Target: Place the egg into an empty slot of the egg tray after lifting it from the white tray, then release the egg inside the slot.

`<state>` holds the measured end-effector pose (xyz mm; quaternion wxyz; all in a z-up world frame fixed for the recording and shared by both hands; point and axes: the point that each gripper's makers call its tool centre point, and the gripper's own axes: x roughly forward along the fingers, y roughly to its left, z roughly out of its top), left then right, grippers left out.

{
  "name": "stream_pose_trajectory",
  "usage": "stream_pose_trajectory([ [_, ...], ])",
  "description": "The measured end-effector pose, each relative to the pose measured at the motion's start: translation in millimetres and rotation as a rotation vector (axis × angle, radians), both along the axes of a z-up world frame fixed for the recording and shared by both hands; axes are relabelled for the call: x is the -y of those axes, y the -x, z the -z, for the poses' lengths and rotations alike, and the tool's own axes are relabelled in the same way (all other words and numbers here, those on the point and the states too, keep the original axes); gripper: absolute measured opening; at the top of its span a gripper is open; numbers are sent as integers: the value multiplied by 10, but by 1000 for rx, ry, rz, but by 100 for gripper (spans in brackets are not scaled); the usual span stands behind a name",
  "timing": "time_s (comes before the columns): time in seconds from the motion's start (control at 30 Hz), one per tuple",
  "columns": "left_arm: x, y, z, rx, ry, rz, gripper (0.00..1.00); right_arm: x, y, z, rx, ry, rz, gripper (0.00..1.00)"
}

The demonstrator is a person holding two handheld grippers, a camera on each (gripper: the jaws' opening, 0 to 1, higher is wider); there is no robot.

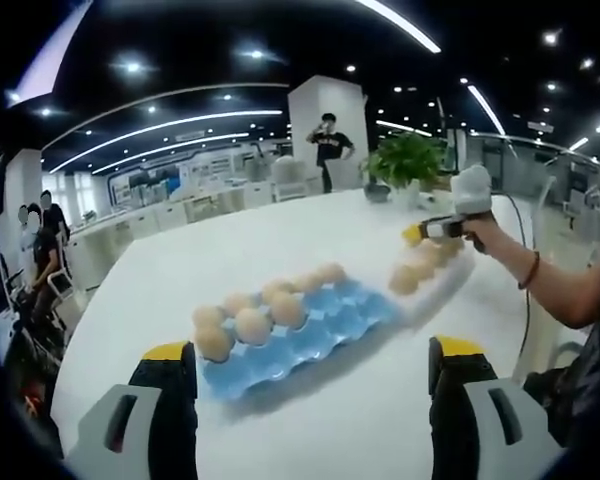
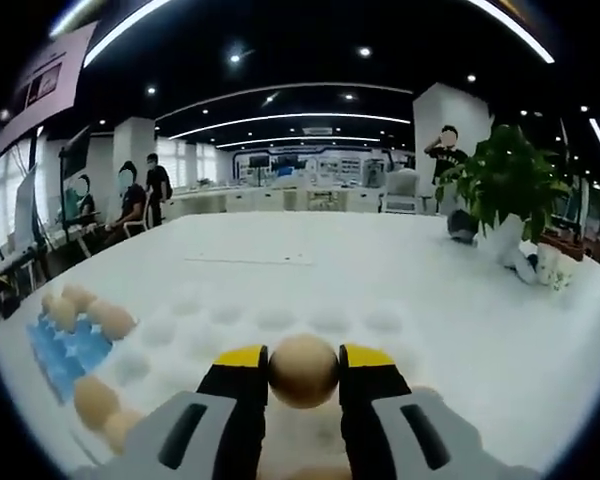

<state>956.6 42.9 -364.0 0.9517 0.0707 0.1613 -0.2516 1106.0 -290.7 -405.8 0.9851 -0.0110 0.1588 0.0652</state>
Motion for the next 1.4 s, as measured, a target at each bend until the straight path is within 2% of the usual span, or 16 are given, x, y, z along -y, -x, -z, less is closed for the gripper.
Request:
stream_pose_trajectory([
  [0.37, -36, 24, 6, -2, -8, 0, 99, -54, 76, -103, 26, 3, 0, 28],
  [0.53, -19, 29, -14, 7, 2, 9, 99, -155, 99, -170, 35, 2, -18, 28],
  [0.7, -46, 41, 35, -9, -23, 6, 99, -273, 107, -221, 41, -9, -51, 28],
  [1.07, -51, 50, 28, -8, -18, 6, 98, -619, 163, -240, 33, -25, -120, 28],
  [1.4, -22, 46, 43, -9, -17, 15, 98, -1136, 192, -249, 24, -34, -219, 28],
])
